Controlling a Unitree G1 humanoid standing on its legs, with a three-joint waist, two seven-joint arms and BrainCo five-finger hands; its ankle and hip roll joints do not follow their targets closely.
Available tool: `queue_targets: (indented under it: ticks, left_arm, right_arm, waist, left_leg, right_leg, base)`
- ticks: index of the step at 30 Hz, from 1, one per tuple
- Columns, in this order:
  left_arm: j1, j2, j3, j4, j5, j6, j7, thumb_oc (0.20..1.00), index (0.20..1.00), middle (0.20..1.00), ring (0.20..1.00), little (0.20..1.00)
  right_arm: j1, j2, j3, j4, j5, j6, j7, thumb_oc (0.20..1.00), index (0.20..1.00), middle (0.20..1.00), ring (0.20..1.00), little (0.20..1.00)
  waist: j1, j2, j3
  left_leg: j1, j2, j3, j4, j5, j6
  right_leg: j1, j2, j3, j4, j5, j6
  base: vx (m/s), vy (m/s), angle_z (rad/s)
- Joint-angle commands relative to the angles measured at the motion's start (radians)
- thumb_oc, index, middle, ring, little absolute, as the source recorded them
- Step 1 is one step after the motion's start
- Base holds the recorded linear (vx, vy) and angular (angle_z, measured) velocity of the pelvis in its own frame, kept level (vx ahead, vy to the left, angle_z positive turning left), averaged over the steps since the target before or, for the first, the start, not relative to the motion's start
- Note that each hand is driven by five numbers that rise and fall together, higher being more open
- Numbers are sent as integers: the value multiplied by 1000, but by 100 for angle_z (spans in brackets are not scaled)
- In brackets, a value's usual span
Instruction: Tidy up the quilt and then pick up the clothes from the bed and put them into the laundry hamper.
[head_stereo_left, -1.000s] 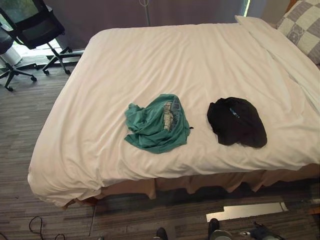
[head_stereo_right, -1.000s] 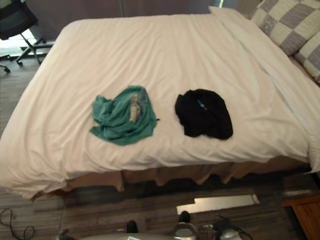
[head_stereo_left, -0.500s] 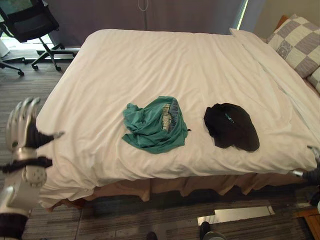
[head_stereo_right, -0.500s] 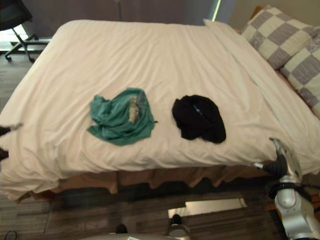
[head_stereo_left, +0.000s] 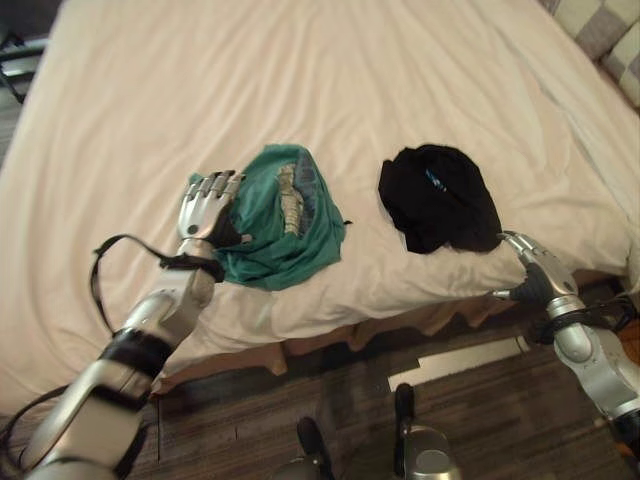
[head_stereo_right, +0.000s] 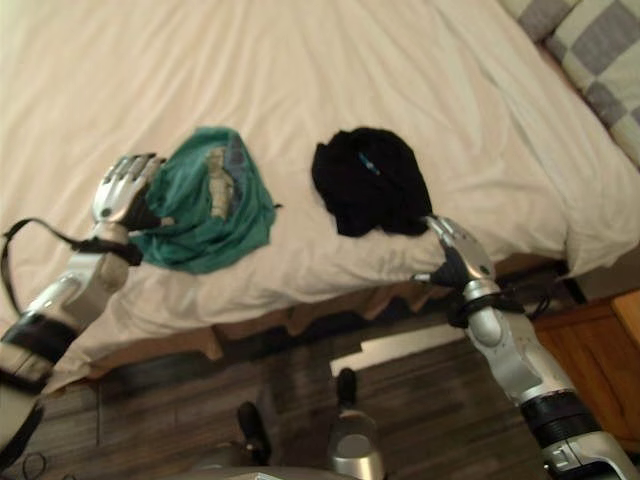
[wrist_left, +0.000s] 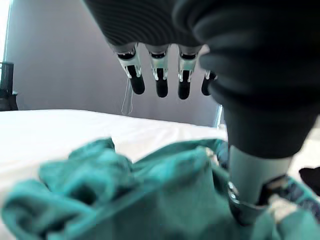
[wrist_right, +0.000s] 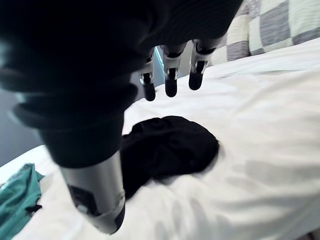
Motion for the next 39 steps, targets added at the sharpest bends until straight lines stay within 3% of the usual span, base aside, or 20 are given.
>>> queue_targets:
  ticks: [1,3,4,5,10,12,13,15,16,18,19,23,25,26,27,28,33,34,36,39]
  left_arm:
    - [-128,-56,-22,204,84,53,-4,1000,1000,1000,1000,1000]
    - [-139,-80,-37,268,101,58,-17,1000,1000,1000,1000,1000]
    - [-143,-97,-49,304,107,55,-30,511,511,511,511,511]
    - [-127,-111,-52,334,116,52,-46,200,200,200,200,200]
    - [12,-176,-26,374,84,37,-96,200,200,200,200,200]
    - [119,-199,17,318,15,24,-94,200,200,200,200,200]
    - [263,-226,77,245,-128,-15,-88,200,200,200,200,200]
    - [332,-235,110,206,-190,-29,-90,200,200,200,200,200]
    - [449,-246,164,152,-317,-60,-81,200,200,200,200,200]
    - [506,-238,182,124,-352,-73,-81,200,200,200,200,200]
    - [604,-220,226,95,-412,-96,-88,200,200,200,200,200]
    - [710,-246,286,93,-529,-115,-117,200,200,200,200,200]
    - [773,-282,312,31,-702,-149,-161,200,200,200,200,200]
    - [774,-282,312,29,-703,-148,-162,200,200,200,200,200]
    - [786,-295,311,-8,-761,-156,-180,200,200,200,200,200]
    - [795,-303,309,-44,-807,-165,-192,200,200,200,200,200]
    - [785,-325,245,-204,-858,-170,-272,200,200,200,200,200]
    - [757,-320,231,-233,-826,-161,-294,200,200,200,200,200]
    - [748,-313,230,-229,-806,-156,-305,200,200,200,200,200]
    - [725,-304,247,-214,-752,-138,-322,200,200,200,200,200]
  right_arm:
    - [-47,-32,-31,-75,-15,-17,-25,1000,1000,1000,1000,1000]
    - [-40,-35,-37,-88,-14,-19,-25,1000,1000,1000,1000,1000]
    - [-42,-40,-38,-90,-12,-21,-26,1000,1000,1000,1000,1000]
    - [-46,-48,-42,-96,-9,-24,-29,1000,1000,1000,1000,1000]
    - [-139,-93,-30,-91,11,-17,-35,1000,1000,1000,1000,1000]
    - [-208,-119,-11,-69,0,2,-42,1000,1000,1000,1000,1000]
    - [-294,-153,20,-17,-18,34,-44,1000,1000,1000,1000,1000]
    - [-341,-163,53,34,-23,50,-45,1000,1000,1000,1000,1000]
    - [-447,-189,118,163,-32,82,-36,1000,1000,1000,1000,1000]
    - [-507,-200,156,238,-28,92,-32,1000,1000,1000,1000,1000]
    - [-654,-219,239,430,-22,111,-28,1000,1000,1000,1000,1000]
    - [-816,-194,333,731,-30,137,-22,1000,1000,1000,1000,1000]
    - [-867,-166,362,992,-29,155,14,1000,1000,1000,1000,1000]
    - [-870,-165,364,994,-28,154,14,1000,1000,1000,1000,1000]
    - [-857,-151,340,1060,-12,165,23,758,758,758,758,758]
    - [-843,-146,320,1099,-5,166,36,200,200,200,200,200]
    - [-668,-59,160,1079,135,150,53,200,200,200,200,200]
    - [-505,10,97,995,175,134,50,200,200,200,200,200]
    - [-423,36,61,945,195,127,55,200,200,200,200,200]
    - [-121,163,-67,670,320,97,71,200,200,200,200,200]
  waist:
    - [13,-2,17]
    - [10,-4,25]
    - [9,-6,30]
    - [11,-8,36]
    - [39,-7,49]
    - [65,-2,54]
    - [107,8,63]
    - [115,16,64]
    - [158,32,73]
    - [174,44,75]
    - [207,68,80]
    - [236,105,78]
    - [264,143,69]
    - [262,144,69]
    - [269,155,65]
    - [274,163,63]
    - [268,152,44]
    - [253,119,32]
    - [247,101,22]
    - [193,34,-6]
  left_leg:
    - [11,155,75,49,-21,-133]
    - [5,156,73,51,-20,-134]
    - [1,156,73,52,-19,-134]
    - [-1,157,74,52,-18,-135]
    - [-15,163,65,46,-9,-140]
    - [-24,164,57,44,-3,-142]
    - [-39,164,40,43,6,-145]
    - [-47,166,32,41,11,-147]
    - [-67,166,14,40,24,-151]
    - [-78,165,4,38,31,-153]
    - [-100,162,-16,33,45,-159]
    - [-120,157,-36,17,68,-167]
    - [-131,156,-61,0,69,-182]
    - [-130,156,-63,0,69,-183]
    - [-138,157,-73,-2,70,-184]
    - [-142,155,-81,-3,72,-184]
    - [-127,144,-98,-2,52,-172]
    - [-118,135,-87,1,47,-151]
    - [-108,132,-83,1,35,-146]
    - [-58,122,-55,3,-6,-127]
  right_leg:
    - [-93,-86,19,105,-97,104]
    - [-97,-88,17,109,-97,105]
    - [-100,-89,15,111,-97,104]
    - [-103,-90,14,113,-97,104]
    - [-113,-96,0,116,-94,101]
    - [-115,-98,-9,118,-94,98]
    - [-117,-102,-19,119,-95,91]
    - [-118,-104,-26,119,-96,87]
    - [-119,-108,-40,120,-97,82]
    - [-122,-111,-48,120,-96,81]
    - [-125,-116,-63,120,-95,78]
    - [-123,-119,-94,110,-93,78]
    - [-101,-121,-127,83,-99,94]
    - [-99,-120,-129,82,-99,94]
    - [-93,-122,-143,72,-96,96]
    - [-88,-123,-154,69,-94,97]
    - [-45,-129,-180,61,-98,102]
    - [-41,-134,-186,60,-80,94]
    - [-37,-135,-182,60,-77,96]
    - [-18,-136,-160,60,-67,103]
  base:
    - [-62,-6,-6]
    - [-43,-6,-5]
    - [-34,-11,-4]
    - [0,0,0]
    - [-1,-25,0]
    - [1,-72,3]
    - [-3,-81,6]
    - [-15,-83,7]
    - [-15,-86,20]
    - [3,-83,30]
    - [13,-82,34]
    - [10,-30,39]
    - [71,-22,30]
    - [63,-19,44]
    - [3,0,46]
    - [7,11,60]
    - [3,45,55]
    - [-44,76,25]
    - [-6,43,3]
    - [45,79,-15]
